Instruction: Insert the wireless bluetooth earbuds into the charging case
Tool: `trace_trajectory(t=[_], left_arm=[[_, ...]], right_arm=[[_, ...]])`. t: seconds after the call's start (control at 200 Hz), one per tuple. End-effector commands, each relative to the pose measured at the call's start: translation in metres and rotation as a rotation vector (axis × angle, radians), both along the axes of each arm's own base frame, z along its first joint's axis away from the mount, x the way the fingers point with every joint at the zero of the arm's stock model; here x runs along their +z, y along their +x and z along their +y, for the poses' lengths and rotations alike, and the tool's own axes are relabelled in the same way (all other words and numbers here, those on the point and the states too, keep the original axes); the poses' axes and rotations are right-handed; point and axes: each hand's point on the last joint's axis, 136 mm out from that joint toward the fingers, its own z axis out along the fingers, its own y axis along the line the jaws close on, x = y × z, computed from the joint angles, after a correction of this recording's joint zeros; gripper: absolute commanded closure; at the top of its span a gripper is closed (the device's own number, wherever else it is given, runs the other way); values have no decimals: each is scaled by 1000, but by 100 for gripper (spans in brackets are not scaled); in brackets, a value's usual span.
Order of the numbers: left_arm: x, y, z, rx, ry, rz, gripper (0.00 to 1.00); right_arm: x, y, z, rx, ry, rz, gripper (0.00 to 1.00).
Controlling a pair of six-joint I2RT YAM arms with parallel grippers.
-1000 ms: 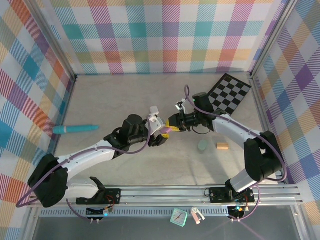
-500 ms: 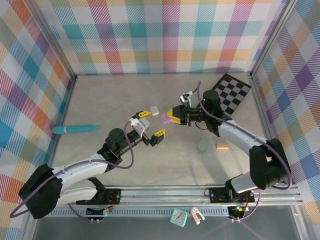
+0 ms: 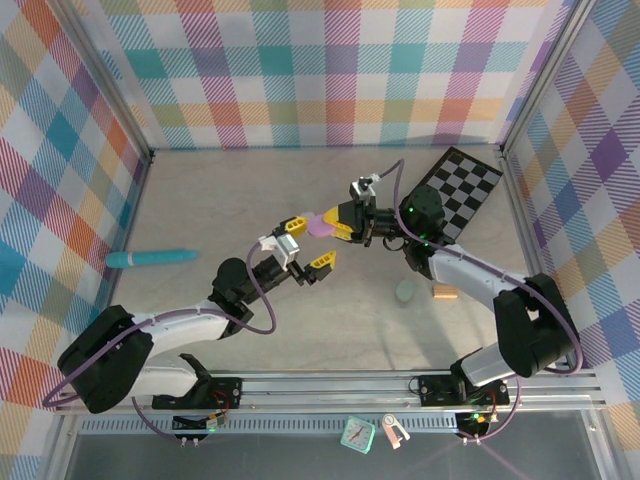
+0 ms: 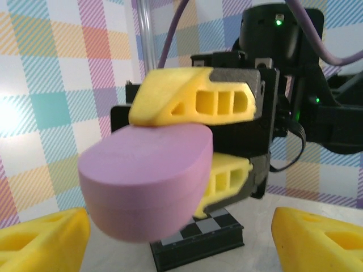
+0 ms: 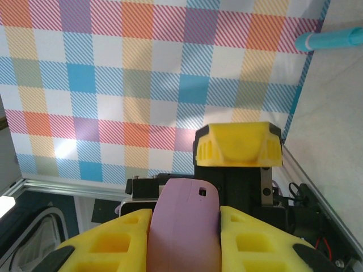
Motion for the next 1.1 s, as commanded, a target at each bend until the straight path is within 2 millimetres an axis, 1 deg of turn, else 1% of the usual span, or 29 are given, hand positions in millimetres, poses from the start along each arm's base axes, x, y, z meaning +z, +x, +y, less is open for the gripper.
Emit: trace_trajectory(t=[0.0,0.09,0.305,0.565,0.77,0.82,0.855,0.94,0.965,1.005,1.095], left_arm=[[37,-8,5,-67,-92,-82,20],[37,-10,5,-98,-89,-75,29],[35,-13,5,-151,-80,-59,33],[37,-17,1,-199,-80,-54,47],[38,-18,1,-211,-78,-61,54],[38,-18,1,-211,-76,-59,62],[38,-18,1,-213,-76,-59,64],[39,-19,1,-216,-76,-63,65],[38,-19,1,-219,-75,-63,66],[39,-19,1,-219,-76,-62,68],[39,-20,2,-221,-76,-63,70]], right_arm=[[18,-1,2,6,48,-42,83],[15,-2,3,11,42,-31,84],[16,-2,3,13,50,-28,85],[15,-2,3,20,46,-27,85],[16,-2,3,24,45,-29,86],[16,-1,4,23,44,-30,86],[17,-2,4,25,44,-31,86],[18,-2,4,27,45,-33,85],[18,-1,4,25,45,-34,83],[18,-2,4,24,42,-34,77],[18,-1,3,11,30,-54,55]])
